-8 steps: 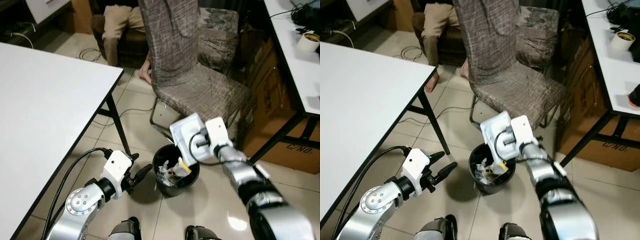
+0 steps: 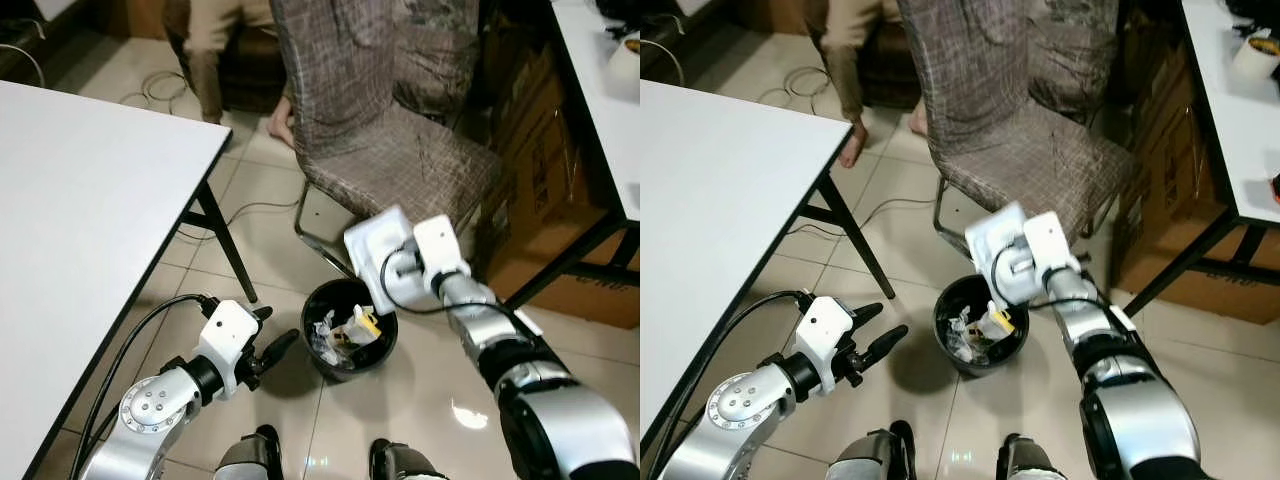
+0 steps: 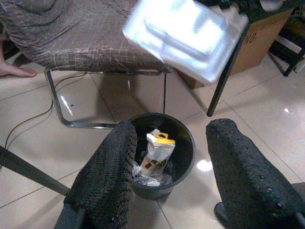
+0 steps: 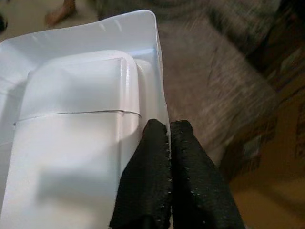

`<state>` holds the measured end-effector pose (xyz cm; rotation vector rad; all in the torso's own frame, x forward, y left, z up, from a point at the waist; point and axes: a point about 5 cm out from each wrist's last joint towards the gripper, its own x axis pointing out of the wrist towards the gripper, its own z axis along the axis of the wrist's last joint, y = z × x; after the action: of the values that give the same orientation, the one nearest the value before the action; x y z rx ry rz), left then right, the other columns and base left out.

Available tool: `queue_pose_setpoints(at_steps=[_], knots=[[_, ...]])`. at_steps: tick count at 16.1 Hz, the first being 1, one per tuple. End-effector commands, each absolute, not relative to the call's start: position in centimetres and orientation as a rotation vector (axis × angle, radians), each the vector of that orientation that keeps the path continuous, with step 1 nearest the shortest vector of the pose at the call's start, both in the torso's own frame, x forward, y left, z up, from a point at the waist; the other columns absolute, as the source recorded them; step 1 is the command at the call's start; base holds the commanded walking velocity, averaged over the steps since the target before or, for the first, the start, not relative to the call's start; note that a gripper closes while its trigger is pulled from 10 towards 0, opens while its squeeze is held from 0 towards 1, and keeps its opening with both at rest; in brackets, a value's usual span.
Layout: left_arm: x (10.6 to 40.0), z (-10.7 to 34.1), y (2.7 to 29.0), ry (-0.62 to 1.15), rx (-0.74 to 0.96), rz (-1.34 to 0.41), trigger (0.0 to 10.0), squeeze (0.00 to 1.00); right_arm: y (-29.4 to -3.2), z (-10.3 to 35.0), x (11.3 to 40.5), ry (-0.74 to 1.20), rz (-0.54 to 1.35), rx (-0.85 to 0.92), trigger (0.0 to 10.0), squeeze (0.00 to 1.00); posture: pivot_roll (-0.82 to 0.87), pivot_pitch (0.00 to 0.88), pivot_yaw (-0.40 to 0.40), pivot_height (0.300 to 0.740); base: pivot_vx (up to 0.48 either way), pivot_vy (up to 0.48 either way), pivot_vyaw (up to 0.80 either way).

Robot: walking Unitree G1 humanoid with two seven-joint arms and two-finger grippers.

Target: Picking trash to rubbish bin

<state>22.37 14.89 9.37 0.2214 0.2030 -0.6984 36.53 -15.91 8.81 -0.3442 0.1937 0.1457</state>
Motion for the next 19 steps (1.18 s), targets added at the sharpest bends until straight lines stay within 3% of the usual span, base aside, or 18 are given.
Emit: queue_pose_setpoints(at_steps=[1,19], knots=[[22.0,9.3,15.2,0.222,0.216,-0.704,10.0,0.00,-16.2,9.2,36.6,0.163,0.123,-0.328,10.0,1.00,0.03,0.246,0.020,0.740,0.000,0.000,0.00],[22.1,9.4,15.2,0.227,0.236,-0.694,10.0,0.00,-15.6,10.5,37.0,0.060,0.140,-0.238,10.0,1.00,0.05,0.238,0.022,0.740,0.000,0.000,0.00]])
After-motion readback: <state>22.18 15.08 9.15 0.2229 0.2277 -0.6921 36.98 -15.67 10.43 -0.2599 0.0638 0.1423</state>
